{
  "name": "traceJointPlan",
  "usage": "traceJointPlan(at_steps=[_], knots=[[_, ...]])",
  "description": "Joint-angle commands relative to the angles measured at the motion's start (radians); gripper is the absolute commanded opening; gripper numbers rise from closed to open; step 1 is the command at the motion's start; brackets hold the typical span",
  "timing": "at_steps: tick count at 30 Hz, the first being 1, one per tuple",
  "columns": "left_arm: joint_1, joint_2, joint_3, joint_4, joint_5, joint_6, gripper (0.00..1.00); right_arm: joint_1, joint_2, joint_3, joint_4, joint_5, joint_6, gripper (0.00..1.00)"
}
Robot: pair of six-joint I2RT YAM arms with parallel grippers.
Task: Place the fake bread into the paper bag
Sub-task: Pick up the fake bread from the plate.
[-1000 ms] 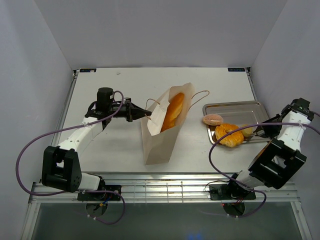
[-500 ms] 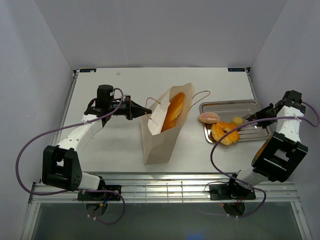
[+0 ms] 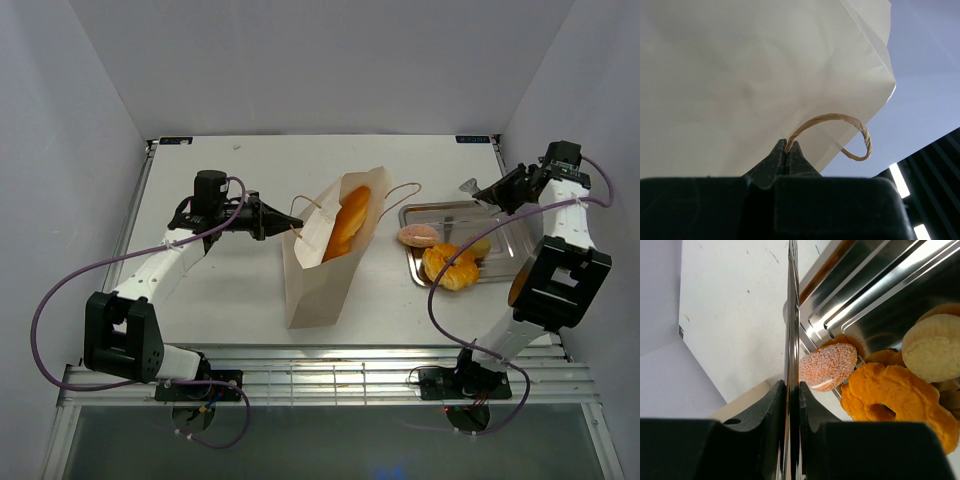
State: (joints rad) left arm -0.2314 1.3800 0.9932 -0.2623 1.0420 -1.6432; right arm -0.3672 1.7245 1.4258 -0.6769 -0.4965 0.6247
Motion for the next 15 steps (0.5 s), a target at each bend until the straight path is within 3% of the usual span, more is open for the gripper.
traceJointPlan(at_steps=[1,5,15], knots=[[0.0,-0.03,0.033,-0.008,-0.011,0.02,0.0,-0.045,-0.1,0.085,-0.111,0.112,-0.025,0.08],[0.0,-0.013,0.062,0.003,0.004,0.039,0.0,-0.113,-0.256,-0.017,-0.24,0.236,-0.112,0.08],[0.0,-0.039,0.056,-0.038,0.035,0.069,0.0,-0.114,-0.367,-0.27,-0.22,0.285,-0.203,0.08]])
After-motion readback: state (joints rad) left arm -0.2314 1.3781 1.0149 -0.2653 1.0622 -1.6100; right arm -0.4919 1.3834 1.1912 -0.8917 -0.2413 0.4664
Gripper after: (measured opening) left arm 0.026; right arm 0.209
